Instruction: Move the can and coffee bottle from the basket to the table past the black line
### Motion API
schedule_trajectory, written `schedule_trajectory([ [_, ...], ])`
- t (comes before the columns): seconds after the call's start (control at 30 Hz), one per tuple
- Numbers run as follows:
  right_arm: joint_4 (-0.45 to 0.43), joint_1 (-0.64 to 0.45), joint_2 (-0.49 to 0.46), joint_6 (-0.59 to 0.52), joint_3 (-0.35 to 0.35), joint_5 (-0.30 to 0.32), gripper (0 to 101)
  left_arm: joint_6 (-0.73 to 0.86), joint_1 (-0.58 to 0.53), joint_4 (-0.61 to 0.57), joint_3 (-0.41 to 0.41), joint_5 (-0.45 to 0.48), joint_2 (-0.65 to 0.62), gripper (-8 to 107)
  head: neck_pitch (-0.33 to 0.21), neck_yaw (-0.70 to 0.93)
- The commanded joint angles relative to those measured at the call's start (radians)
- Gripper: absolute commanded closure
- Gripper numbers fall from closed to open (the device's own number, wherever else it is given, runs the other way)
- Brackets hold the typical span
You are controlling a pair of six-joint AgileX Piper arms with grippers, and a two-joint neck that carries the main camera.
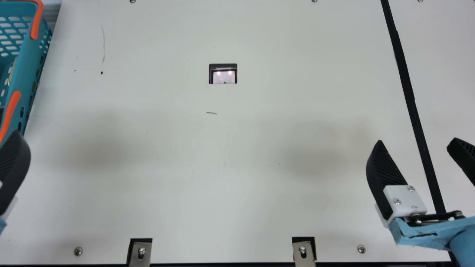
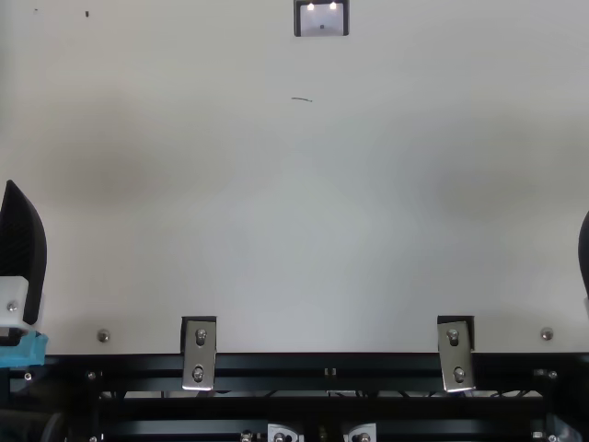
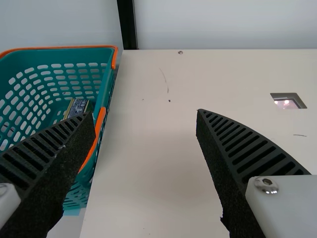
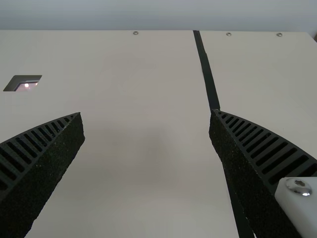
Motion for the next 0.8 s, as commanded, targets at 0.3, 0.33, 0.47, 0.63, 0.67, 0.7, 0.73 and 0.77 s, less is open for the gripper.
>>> schedule_trajectory([
  [0.3, 0.000, 0.000, 0.000, 0.000, 0.000, 0.000, 0, 0.000, 0.000, 0.000, 0.000, 0.000, 0.000, 9, -0.009, -0.002],
  [0.33, 0.000, 0.000, 0.000, 0.000, 0.000, 0.000, 0, 0.000, 0.000, 0.000, 0.000, 0.000, 0.000, 9, -0.009, -0.002],
  [0.47, 0.000, 0.000, 0.000, 0.000, 0.000, 0.000, 0, 0.000, 0.000, 0.000, 0.000, 0.000, 0.000, 9, -0.009, -0.002],
  [0.63, 0.000, 0.000, 0.000, 0.000, 0.000, 0.000, 0, 0.000, 0.000, 0.000, 0.000, 0.000, 0.000, 9, -0.009, -0.002],
  [0.67, 0.000, 0.000, 0.000, 0.000, 0.000, 0.000, 0, 0.000, 0.000, 0.000, 0.000, 0.000, 0.000, 9, -0.009, -0.002],
  [0.7, 0.000, 0.000, 0.000, 0.000, 0.000, 0.000, 0, 0.000, 0.000, 0.000, 0.000, 0.000, 0.000, 9, -0.009, -0.002],
  [0.73, 0.000, 0.000, 0.000, 0.000, 0.000, 0.000, 0, 0.000, 0.000, 0.000, 0.000, 0.000, 0.000, 9, -0.009, -0.002],
  [0.77, -0.002, 0.001, 0.000, 0.002, 0.000, 0.001, 0, 0.000, 0.000, 0.000, 0.000, 0.000, 0.000, 9, -0.009, -0.002],
])
